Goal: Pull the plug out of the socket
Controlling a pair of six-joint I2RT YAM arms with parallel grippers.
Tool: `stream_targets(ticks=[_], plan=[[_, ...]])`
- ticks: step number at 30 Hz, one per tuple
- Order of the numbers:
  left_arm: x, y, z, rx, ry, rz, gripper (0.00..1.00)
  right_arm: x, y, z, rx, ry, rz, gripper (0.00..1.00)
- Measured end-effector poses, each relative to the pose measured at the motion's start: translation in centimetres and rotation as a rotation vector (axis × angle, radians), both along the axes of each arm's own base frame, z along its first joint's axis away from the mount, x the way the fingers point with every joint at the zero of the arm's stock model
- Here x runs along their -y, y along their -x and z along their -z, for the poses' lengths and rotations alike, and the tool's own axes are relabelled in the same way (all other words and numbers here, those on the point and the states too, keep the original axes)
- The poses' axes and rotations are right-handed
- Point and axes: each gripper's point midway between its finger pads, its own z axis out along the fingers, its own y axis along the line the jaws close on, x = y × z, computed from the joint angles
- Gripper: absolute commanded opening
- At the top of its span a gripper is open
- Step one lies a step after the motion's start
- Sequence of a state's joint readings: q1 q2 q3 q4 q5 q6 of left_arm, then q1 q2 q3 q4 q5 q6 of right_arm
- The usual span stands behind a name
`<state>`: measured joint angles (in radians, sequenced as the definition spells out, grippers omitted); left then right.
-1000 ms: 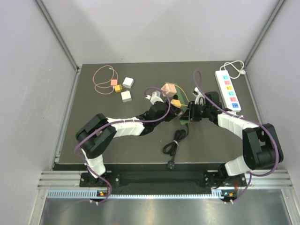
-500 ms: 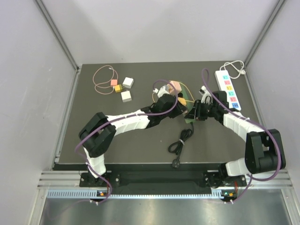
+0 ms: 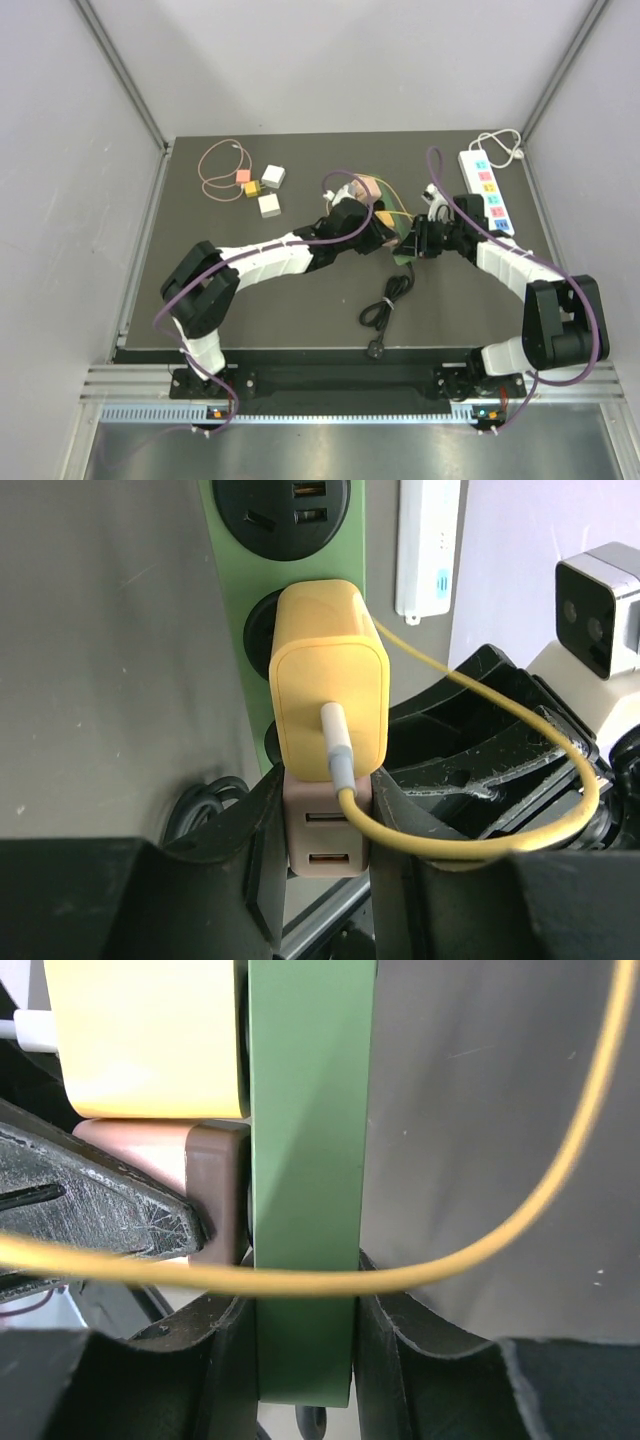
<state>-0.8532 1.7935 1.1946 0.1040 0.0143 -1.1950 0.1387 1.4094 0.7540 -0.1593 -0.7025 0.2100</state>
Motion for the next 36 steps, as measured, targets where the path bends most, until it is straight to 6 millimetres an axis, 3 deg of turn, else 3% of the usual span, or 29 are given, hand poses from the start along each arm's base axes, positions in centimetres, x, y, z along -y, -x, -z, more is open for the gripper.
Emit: stream_targets(ticks=[8, 14, 22, 31, 36], plan=[[0.8, 0.7, -0.2, 0.011, -0.063, -0.088, 0.0, 0.2, 0.2, -0.1, 0.001, -0.006, -0.009, 0.0], [1.9, 0.6, -0.5, 0.016, -0.002, 0.003, 0.0, 1.4, 0.2, -0.4, 0.001, -0.029, -0.006, 0.0], [1.2, 0.6, -0.9, -0.021, 0.037, 0.087, 0.0, 1.2, 0.4, -0.8, 0.0, -0.059, -0.024, 0.0], [1.4, 1.4, -1.4, 0.021, -0.09, -0.012, 0.0, 0.9, 0.6, -1.0, 0.002, -0.075, -0.038, 0.0], [2.3, 0.7, -1.6, 0.059, -0.19, -0.03, 0.0, 1.6, -0.1, -1.0, 0.023, -0.053, -0.009, 0.0]])
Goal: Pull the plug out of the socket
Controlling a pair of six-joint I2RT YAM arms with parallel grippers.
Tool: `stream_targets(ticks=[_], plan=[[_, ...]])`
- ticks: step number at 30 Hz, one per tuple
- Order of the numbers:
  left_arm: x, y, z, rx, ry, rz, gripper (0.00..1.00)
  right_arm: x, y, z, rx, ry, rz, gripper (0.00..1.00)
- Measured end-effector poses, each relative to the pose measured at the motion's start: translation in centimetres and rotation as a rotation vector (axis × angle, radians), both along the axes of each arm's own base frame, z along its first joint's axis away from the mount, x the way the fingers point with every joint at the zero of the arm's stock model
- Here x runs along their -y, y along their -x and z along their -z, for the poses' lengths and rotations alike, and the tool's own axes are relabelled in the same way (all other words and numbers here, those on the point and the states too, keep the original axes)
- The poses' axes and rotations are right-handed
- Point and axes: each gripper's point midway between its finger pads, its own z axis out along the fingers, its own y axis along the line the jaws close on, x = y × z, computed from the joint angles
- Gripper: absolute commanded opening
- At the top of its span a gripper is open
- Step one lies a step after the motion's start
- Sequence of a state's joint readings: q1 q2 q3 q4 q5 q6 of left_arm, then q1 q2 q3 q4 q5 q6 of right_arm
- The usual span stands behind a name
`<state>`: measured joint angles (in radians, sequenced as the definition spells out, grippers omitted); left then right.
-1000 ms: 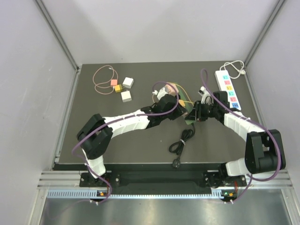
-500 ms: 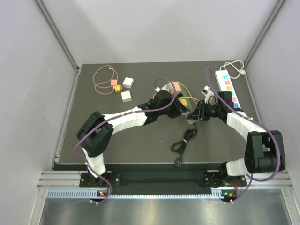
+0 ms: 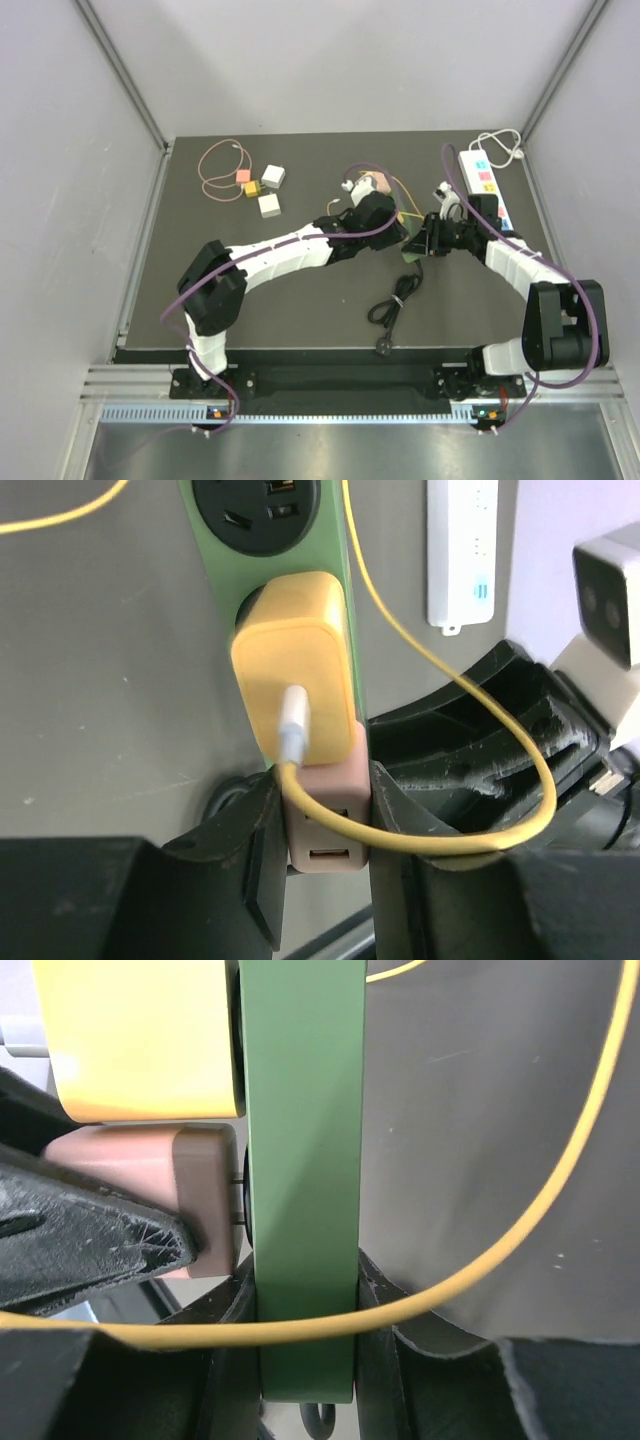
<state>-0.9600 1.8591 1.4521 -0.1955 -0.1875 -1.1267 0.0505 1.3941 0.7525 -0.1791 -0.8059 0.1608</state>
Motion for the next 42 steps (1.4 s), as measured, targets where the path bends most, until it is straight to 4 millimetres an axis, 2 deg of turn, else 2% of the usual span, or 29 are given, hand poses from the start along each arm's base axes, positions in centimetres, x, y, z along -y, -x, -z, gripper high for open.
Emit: stream_targets(ticks=[5, 12, 19, 26, 28, 30, 33, 36, 42], plan=[[0.1, 0.3, 0.2, 0.052, -0.052, 0.052, 0.0, 0.3, 0.0, 0.3, -0.009, 0.013, 0.015, 0.0], [-2.1, 1.1, -0.7, 0.068, 0.075, 0.141, 0.0, -1.0, 0.9, -0.5, -0.014, -0.043, -0.048, 0.0], [-3.4, 2.2, -2.0, 0.074, 0.14, 0.207, 0.0, -1.8, 1.7, -1.8, 0.002, -0.106, -0.106, 0.0], [-4.5, 3.5, -2.4, 0.056, 0.204, 0.21, 0.0, -2.3, 2.3, -2.4, -0.001, -0.144, -0.145, 0.0], [-5.4, 4.2, -2.3, 0.037, 0.194, 0.22, 0.0, -1.3, 1.3, -1.7, 0.02, -0.092, -0.092, 0.0], [-6.5, 4.8, -2.7, 0.023, 0.193, 0.22, 0.0, 1.5, -0.7, 0.0, 0.005, 0.001, 0.053, 0.0], [-6.9, 4.8, -3.8, 0.027, 0.216, 0.225, 0.0, 4.9, -2.1, 1.9, -0.03, 0.102, 0.205, 0.0], [-6.8, 5.3, -3.5, 0.004, 0.216, 0.247, 0.0, 5.6, -2.3, 2.4, -0.037, 0.135, 0.24, 0.0], [-7.3, 5.3, -2.8, 0.011, 0.182, 0.283, 0.0, 5.6, -2.2, 2.4, -0.038, 0.138, 0.24, 0.0]])
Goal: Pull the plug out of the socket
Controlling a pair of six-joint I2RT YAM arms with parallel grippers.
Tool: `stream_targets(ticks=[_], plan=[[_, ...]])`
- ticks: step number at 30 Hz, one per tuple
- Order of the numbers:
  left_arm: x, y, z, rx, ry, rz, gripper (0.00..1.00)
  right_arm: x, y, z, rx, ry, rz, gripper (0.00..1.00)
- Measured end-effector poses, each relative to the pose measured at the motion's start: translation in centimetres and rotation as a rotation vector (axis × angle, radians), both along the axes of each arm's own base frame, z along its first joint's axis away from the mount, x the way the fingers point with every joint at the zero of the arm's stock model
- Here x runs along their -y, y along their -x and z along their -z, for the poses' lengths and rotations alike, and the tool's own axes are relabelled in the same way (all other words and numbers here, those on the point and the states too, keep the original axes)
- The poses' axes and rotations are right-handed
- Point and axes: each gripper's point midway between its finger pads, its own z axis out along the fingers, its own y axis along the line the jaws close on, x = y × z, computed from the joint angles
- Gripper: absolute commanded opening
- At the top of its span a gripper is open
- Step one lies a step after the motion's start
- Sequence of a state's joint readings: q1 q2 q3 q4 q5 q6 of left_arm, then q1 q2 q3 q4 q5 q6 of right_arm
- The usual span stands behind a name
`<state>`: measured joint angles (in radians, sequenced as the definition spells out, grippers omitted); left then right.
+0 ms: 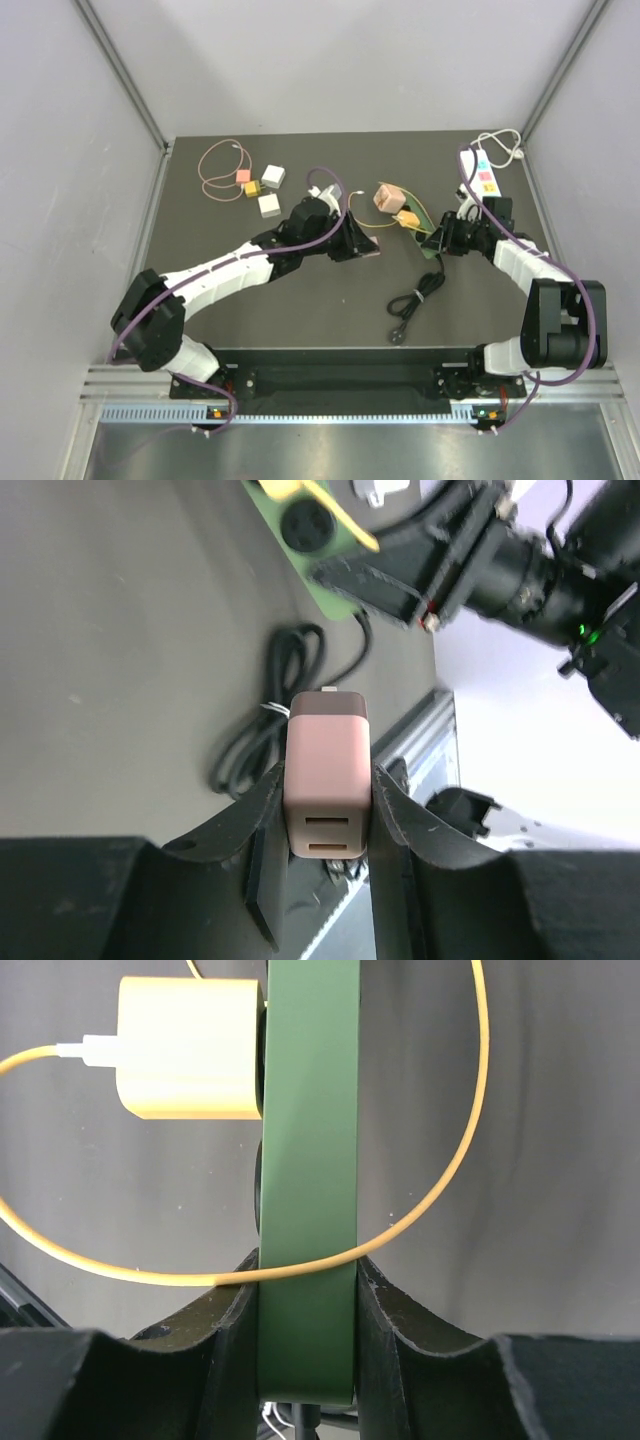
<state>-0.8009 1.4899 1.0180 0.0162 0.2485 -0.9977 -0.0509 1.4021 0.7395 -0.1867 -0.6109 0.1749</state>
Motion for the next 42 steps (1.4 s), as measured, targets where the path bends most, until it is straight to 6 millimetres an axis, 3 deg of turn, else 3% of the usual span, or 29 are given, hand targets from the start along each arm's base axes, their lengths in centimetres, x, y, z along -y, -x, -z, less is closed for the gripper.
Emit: stream_targets(ticks=[3, 10, 13, 17, 21, 24, 28, 30, 35, 38, 42], plan=[[-2.0, -1.6, 0.5, 0.012, -0.005, -0.031, 0.0, 0.0, 0.0, -0.1, 0.001, -0.005, -0.001, 0.0], [-14.1, -8.5, 5.6, -0.045, -0.086, -0.335, 0.0, 0.0, 0.1, -0.4, 0.009, -0.034, -0.021, 0.0], [-17.8, -11.0, 7.2, -0.064, -0.112, -0.432, 0.0, 0.0, 0.2, -0.6, 0.013, -0.045, -0.027, 0.0], [-20.9, -13.1, 10.3, -0.125, -0.152, -0.504, 0.0, 0.0, 0.2, -0.7, 0.013, -0.054, -0.029, 0.0], [-22.7, -14.5, 13.2, -0.18, -0.212, -0.532, 0.02, 0.1, 0.2, -0.8, 0.014, -0.065, -0.028, 0.0], [-23.4, -15.4, 14.2, -0.193, -0.246, -0.532, 0.07, 0.3, 0.2, -0.8, 0.015, -0.068, -0.025, 0.0], [-24.9, -16.7, 14.9, -0.197, -0.271, -0.553, 0.31, 0.4, 0.2, -0.9, 0.016, -0.074, -0.022, 0.0], [-25.6, -17.3, 14.9, -0.197, -0.277, -0.565, 0.36, 0.5, 0.1, -0.9, 0.016, -0.077, -0.02, 0.0], [-27.3, -18.6, 15.4, -0.192, -0.326, -0.585, 0.74, 0.6, 0.1, -1.0, 0.017, -0.082, -0.02, 0.0], [-27.9, -19.1, 14.7, -0.161, -0.35, -0.588, 0.75, 0.6, 0.1, -1.0, 0.018, -0.085, -0.019, 0.0], [-28.8, -18.3, 14.4, -0.156, -0.415, -0.589, 0.76, 0.5, 0.1, -0.9, 0.015, -0.093, -0.026, 0.0]])
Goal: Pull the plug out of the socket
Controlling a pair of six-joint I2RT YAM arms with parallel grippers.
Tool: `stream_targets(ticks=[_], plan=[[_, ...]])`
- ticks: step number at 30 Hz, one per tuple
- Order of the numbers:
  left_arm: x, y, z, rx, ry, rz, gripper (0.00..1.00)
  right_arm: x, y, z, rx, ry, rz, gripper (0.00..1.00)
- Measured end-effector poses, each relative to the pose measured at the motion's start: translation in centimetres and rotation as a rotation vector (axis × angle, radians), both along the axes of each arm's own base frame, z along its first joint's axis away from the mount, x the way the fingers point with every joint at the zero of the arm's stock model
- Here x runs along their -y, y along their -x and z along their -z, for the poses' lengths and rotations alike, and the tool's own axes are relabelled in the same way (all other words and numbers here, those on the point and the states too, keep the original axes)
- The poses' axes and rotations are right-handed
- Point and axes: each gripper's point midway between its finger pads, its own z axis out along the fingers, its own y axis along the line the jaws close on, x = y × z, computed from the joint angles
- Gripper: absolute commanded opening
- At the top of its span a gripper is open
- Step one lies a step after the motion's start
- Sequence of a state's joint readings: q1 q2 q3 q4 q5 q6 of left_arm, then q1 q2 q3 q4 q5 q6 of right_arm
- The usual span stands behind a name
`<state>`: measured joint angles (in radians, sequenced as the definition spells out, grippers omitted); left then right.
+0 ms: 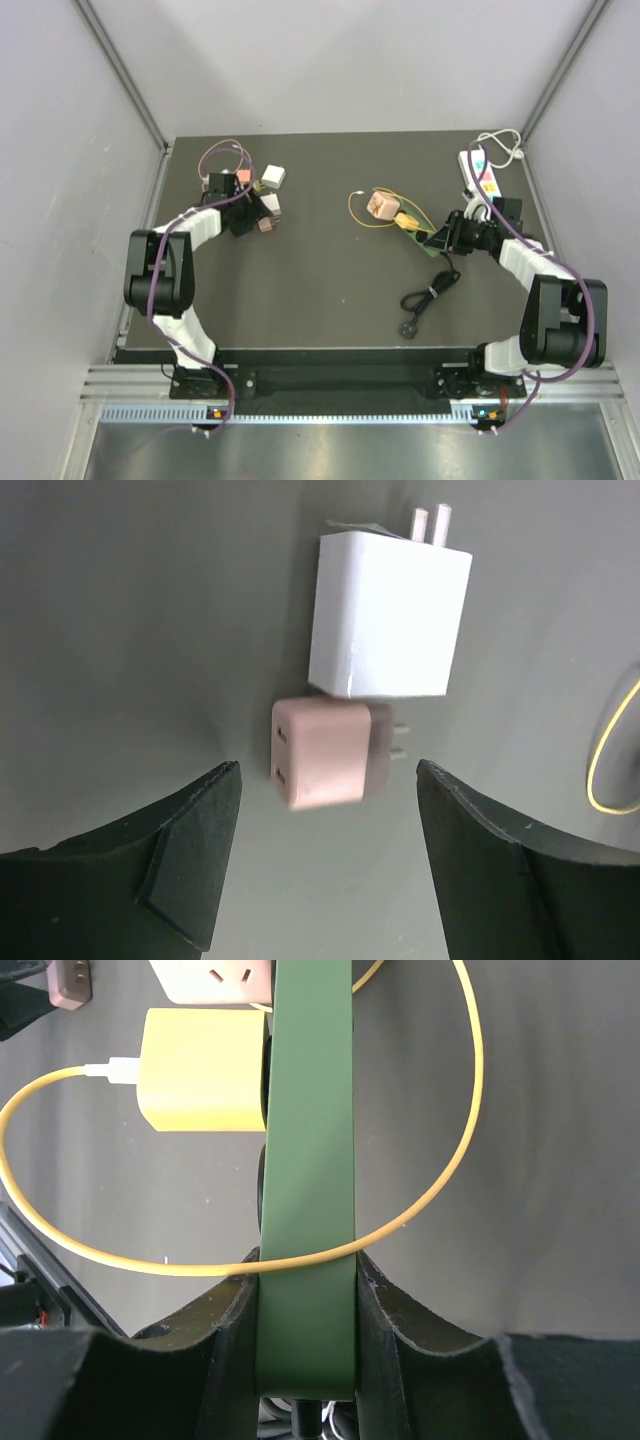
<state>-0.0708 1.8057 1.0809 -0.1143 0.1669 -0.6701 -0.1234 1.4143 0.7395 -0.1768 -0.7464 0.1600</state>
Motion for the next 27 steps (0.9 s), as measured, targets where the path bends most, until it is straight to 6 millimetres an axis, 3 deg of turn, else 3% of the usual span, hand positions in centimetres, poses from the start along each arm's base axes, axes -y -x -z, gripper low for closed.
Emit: stream_targets(ticks=[3, 6, 10, 13, 17, 20, 24, 27], plan=[[-0.3, 0.6, -1.9, 0.037, -0.026, 0.016, 0.75, -0.1, 0.0, 0.0, 0.002, -0.007, -0.006, 0.0], [0.1, 1.9, -5.5, 0.133, -0.007, 0.049, 0.74, -0.2, 0.0, -0.1, 0.003, -0.012, -0.012, 0.0], [2.5, 3.8, -9.9, 0.298, 0.128, 0.112, 0.73, -0.4, 0.2, -0.2, 0.005, -0.027, -0.027, 0.0], [5.7, 5.7, -10.3, 0.328, 0.27, 0.168, 0.73, -0.6, 0.2, 0.0, 0.003, -0.034, -0.038, 0.0], [12.9, 9.0, -8.5, 0.232, 0.441, 0.27, 0.73, -0.7, 0.2, 0.1, 0.005, -0.038, -0.05, 0.0], [18.1, 10.9, -8.3, 0.176, 0.544, 0.328, 0.73, -0.6, 0.2, 0.1, 0.01, -0.034, -0.055, 0.0], [23.4, 12.0, -8.3, 0.135, 0.636, 0.338, 0.73, -0.6, 0.2, 0.1, 0.015, -0.03, -0.059, 0.0], [26.3, 11.3, -8.7, 0.126, 0.695, 0.306, 0.72, -0.6, 0.2, 0.1, 0.017, -0.029, -0.061, 0.0]])
